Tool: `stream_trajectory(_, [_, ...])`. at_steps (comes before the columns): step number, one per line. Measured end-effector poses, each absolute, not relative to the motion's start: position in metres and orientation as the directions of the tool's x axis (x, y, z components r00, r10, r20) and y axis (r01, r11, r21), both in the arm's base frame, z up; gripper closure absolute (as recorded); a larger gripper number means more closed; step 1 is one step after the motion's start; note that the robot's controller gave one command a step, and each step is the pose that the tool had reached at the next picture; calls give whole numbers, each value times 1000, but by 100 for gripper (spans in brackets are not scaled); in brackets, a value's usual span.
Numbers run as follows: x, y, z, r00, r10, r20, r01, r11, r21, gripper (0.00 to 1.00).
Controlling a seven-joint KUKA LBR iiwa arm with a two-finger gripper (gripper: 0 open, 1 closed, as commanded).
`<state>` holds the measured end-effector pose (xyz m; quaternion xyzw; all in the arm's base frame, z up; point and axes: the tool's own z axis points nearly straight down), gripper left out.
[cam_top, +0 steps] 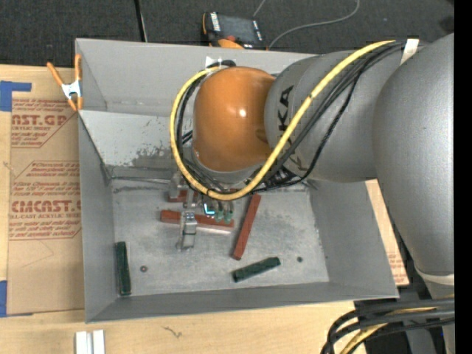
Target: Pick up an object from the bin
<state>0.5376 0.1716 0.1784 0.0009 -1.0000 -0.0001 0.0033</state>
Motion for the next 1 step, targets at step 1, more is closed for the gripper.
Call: stream_trajectory(1, [545,126,80,-999,37,7,37,999,-2,0])
